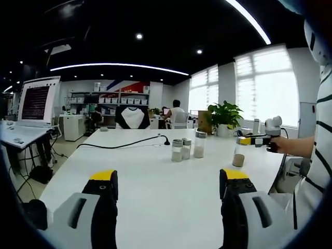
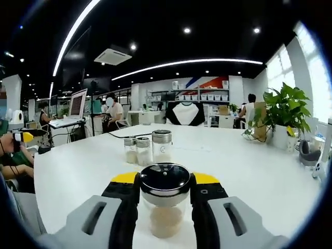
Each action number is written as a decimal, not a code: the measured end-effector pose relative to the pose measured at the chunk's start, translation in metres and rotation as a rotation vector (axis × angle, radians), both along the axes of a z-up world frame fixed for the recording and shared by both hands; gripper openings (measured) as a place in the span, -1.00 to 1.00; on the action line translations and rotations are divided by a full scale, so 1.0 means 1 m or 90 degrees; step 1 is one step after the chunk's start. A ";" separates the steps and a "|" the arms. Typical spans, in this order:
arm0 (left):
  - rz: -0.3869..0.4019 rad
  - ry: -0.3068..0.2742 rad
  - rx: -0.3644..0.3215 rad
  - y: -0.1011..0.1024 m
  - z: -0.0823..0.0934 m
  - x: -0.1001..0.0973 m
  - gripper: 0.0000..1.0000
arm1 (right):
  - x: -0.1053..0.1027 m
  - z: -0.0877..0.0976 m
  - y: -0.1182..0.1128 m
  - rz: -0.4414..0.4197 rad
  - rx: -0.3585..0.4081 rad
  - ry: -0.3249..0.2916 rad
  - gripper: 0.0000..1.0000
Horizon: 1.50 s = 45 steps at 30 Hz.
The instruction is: Rotate the seasoning bottle until the label or dispensing opening points toward the visible target arrow and the bottle remains upright within the marked orientation range
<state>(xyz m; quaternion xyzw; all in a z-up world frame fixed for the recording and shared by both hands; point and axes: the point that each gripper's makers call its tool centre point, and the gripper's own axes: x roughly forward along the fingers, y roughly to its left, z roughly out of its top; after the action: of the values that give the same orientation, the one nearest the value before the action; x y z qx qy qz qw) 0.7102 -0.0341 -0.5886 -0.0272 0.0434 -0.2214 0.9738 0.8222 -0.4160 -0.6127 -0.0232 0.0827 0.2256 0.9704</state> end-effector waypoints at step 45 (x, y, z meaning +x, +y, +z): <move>-0.003 0.014 0.004 -0.002 -0.010 -0.005 0.68 | 0.001 -0.003 0.006 0.181 0.018 0.007 -0.25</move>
<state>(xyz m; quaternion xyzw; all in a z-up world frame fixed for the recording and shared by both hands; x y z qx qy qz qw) 0.7054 -0.0360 -0.5983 -0.0261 0.0552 -0.2233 0.9728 0.8232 -0.4098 -0.6154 -0.0197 0.0805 0.3623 0.9284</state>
